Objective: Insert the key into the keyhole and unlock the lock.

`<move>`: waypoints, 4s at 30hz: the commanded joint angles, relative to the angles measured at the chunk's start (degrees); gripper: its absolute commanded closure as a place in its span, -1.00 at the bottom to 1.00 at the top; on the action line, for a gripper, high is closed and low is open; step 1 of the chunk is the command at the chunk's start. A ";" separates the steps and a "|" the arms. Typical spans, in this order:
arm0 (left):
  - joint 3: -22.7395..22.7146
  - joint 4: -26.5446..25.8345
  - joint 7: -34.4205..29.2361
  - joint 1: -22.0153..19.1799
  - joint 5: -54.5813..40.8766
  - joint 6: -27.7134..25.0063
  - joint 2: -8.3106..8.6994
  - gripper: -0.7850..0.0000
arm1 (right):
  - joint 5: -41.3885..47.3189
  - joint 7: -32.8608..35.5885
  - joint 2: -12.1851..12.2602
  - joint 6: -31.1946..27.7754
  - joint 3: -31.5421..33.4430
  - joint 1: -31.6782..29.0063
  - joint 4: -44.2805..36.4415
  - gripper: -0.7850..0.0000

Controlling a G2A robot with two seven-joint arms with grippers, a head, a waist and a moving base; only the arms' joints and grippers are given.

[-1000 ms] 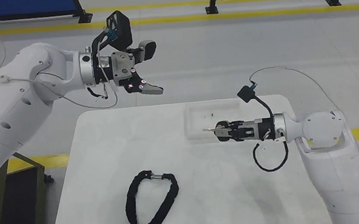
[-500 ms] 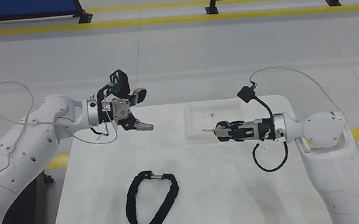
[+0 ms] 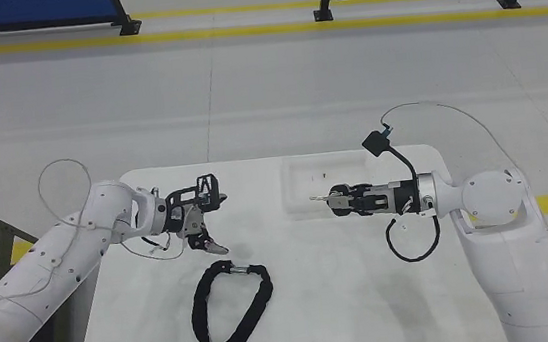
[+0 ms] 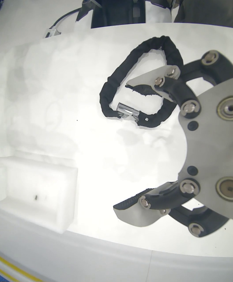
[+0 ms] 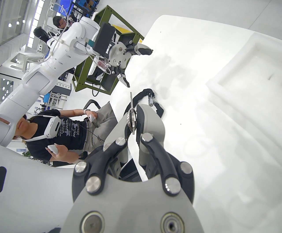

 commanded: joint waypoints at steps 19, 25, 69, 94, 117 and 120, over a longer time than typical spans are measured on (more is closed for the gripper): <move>-0.10 -1.01 -3.12 1.70 -0.95 0.49 -0.29 -1.00 | 0.00 0.00 0.00 0.00 0.00 0.00 0.00 1.00; -1.84 1.82 3.30 4.75 4.23 0.77 -0.01 -1.00 | 0.00 0.00 0.00 0.00 0.00 0.00 0.00 1.00; -0.93 16.08 42.34 11.98 48.38 12.76 -9.13 1.00 | 0.00 0.00 0.00 0.00 0.00 0.00 0.00 1.00; -10.10 -1.80 42.69 7.95 45.59 5.42 -6.32 1.00 | -2.66 -0.95 0.27 -0.08 -2.11 -1.67 -1.72 1.00; -21.19 -17.92 35.60 11.91 37.24 2.39 -2.49 1.00 | -3.89 0.01 2.18 2.65 0.71 -11.52 -16.88 1.00; -21.19 -17.92 35.60 11.91 37.24 2.39 -2.49 1.00 | -3.89 0.01 2.18 2.65 0.71 -11.52 -16.88 1.00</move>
